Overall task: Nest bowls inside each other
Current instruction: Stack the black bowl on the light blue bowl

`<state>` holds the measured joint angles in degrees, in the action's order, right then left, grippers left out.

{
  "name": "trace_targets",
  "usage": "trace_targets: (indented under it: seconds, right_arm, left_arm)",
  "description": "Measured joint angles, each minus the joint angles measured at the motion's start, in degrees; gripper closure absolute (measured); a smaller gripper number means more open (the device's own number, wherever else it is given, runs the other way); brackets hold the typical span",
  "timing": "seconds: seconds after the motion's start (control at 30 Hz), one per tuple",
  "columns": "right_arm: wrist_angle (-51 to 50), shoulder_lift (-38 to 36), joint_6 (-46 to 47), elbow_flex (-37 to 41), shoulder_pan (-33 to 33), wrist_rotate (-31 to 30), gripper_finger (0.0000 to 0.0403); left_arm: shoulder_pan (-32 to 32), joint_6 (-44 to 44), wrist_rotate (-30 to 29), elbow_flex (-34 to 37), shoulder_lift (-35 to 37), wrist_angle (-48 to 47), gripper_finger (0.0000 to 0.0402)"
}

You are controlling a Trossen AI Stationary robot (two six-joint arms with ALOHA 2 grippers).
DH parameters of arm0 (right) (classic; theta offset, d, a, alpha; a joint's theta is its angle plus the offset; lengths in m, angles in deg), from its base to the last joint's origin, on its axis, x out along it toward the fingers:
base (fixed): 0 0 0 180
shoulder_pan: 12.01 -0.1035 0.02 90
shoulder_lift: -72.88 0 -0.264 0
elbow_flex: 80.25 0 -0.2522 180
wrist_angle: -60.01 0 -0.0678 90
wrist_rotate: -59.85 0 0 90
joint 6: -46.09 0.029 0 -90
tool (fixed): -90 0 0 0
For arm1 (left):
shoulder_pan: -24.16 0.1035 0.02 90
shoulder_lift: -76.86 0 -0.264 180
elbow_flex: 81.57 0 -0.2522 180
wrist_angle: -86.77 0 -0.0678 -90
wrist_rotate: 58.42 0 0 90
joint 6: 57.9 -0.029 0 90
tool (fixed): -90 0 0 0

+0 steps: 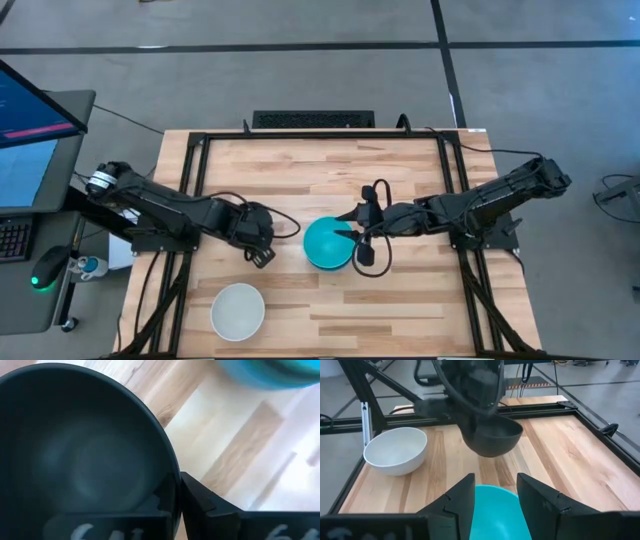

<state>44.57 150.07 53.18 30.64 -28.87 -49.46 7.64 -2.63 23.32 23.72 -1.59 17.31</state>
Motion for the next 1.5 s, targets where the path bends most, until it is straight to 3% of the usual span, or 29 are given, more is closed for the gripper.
trace_targets:
  seconds: [0.33, 0.53, 0.73, 0.93, 1.17, 1.5]
  right_arm:
    - [-1.65, -0.94, -0.14, 0.02, -0.96, 0.0, 0.0233]
    - [-3.33, -2.72, -2.85, 0.1, -3.33, -0.11, 0.0233]
    - [-11.28, -4.28, 1.32, 0.18, -4.02, -0.86, 0.0233]
    - [-9.27, -8.41, 2.04, 4.41, -7.27, -2.34, 0.0233]
    - [-7.79, -17.1, 7.63, 12.22, -13.61, -11.52, 0.0233]
    - [-5.56, -26.87, 11.61, 20.95, -19.83, -18.63, 0.0233]
  left_arm:
    - [0.0, -3.86, -3.81, -11.69, -0.91, -1.26, 0.0401]
    - [0.0, -8.32, -3.57, -19.39, -6.45, -3.71, 0.0401]
    - [0.0, -15.83, -3.45, -28.84, -13.43, -3.72, 0.0401]
    - [0.61, -19.39, -2.48, -36.63, -17.33, -3.71, 0.0401]
    - [1.19, -19.2, -2.55, -38.38, -17.4, -3.39, 0.0401]
    - [2.54, -19.23, -0.95, -38.77, -19.54, 4.58, 0.0401]
